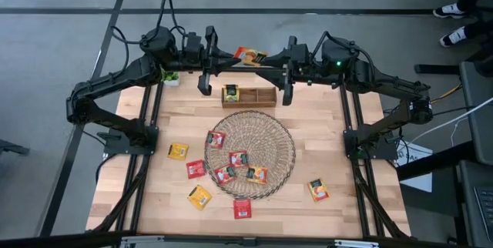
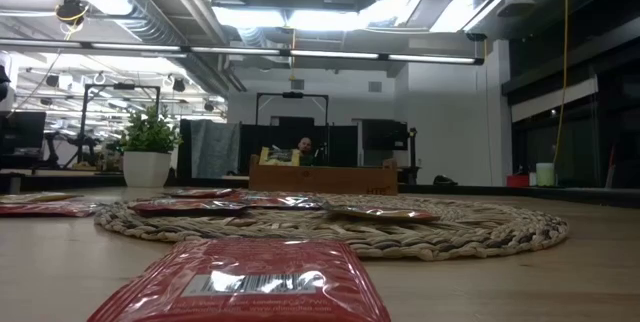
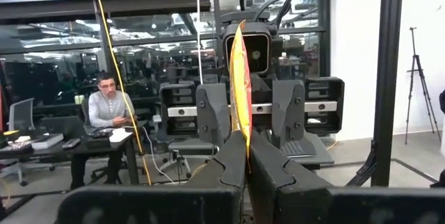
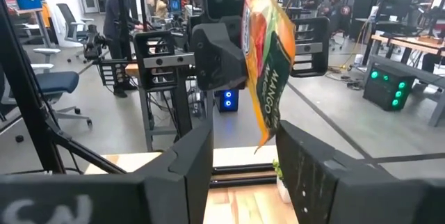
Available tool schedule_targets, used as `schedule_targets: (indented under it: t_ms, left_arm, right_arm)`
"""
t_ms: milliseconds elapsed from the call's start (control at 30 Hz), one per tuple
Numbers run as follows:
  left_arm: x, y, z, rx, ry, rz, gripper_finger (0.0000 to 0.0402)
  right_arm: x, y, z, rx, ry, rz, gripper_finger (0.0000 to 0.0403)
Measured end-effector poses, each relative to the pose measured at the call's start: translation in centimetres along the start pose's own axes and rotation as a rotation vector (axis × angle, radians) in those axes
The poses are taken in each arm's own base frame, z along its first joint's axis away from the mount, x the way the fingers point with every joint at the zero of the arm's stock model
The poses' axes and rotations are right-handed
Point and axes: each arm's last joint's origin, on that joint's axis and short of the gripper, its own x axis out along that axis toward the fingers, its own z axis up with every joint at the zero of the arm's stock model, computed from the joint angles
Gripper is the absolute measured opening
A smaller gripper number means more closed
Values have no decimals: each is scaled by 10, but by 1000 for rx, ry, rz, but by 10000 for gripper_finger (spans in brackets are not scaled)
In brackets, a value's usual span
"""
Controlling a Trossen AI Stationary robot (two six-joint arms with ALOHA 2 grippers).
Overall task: Pick & Place Tea
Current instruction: Put the orange tea bag into the middle of the wooden organizer
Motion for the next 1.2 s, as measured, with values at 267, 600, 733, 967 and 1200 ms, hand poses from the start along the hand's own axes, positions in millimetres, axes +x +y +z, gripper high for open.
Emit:
schedule_targets:
  t_ms: [267,600,733,967,1200]
  left_arm:
    - [1,0,-1,-12,2,-1,2]
    - [2,1,-1,-26,-1,-3,2]
    - [2,0,-1,-34,-2,-4,2]
    - [2,0,-1,-34,-1,-4,2]
    - [1,3,-2,-77,2,31,23]
  right_arm:
    - [0,0,1,0,-11,0,157]
    - [7,0,-3,-4,1,1,85]
    - [10,0,-5,-21,8,1,32]
    - [10,0,-6,-13,11,0,5]
    - [10,0,-7,-17,28,0,4]
